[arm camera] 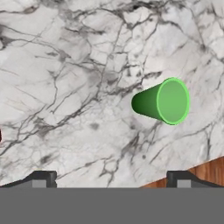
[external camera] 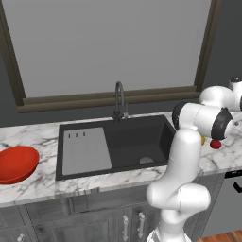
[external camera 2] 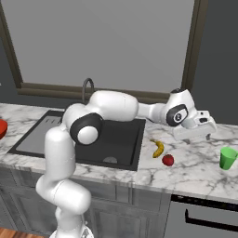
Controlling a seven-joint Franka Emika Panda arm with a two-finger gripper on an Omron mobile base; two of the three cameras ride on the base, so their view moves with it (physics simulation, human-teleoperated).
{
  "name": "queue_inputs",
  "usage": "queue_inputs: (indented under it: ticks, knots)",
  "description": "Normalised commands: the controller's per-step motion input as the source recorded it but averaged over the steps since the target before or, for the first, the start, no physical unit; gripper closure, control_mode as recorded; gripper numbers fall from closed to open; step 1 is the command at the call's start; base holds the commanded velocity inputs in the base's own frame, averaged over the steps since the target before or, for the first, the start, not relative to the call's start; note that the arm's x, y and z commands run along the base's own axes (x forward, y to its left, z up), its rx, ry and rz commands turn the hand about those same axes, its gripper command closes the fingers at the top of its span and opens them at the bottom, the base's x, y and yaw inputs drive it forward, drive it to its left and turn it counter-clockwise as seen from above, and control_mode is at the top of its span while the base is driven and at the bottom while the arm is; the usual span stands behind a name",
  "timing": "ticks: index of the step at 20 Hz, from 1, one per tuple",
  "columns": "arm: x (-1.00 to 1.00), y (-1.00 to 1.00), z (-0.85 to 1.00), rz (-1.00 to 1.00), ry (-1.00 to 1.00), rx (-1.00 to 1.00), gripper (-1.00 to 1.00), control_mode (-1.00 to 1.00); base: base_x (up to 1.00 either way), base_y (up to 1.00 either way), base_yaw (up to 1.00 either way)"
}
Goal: Remove the tomato and banana from the sink. Then move the bowl and cup from the counter to the sink for washing.
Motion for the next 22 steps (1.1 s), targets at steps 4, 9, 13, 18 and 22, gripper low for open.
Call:
queue_inputs:
  ticks: [4,9,13,18,22]
  knots:
    - [0.00,-0.06,0.00,0.00,0.00,0.01,-1.00,-1.00,0.00,0.00,0.00]
    - [0.00,-0.09,0.00,0.02,0.00,0.02,-1.00,-1.00,0.00,0.00,0.00]
    - [0.00,-0.10,0.00,0.03,0.00,0.01,-1.00,-1.00,0.00,0.00,0.00]
    - [0.00,-0.13,0.00,0.03,0.00,0.01,-1.00,-1.00,0.00,0.00,0.00]
    - [0.00,-0.13,0.00,0.03,0.00,0.01,-1.00,-1.00,0.00,0.00,0.00]
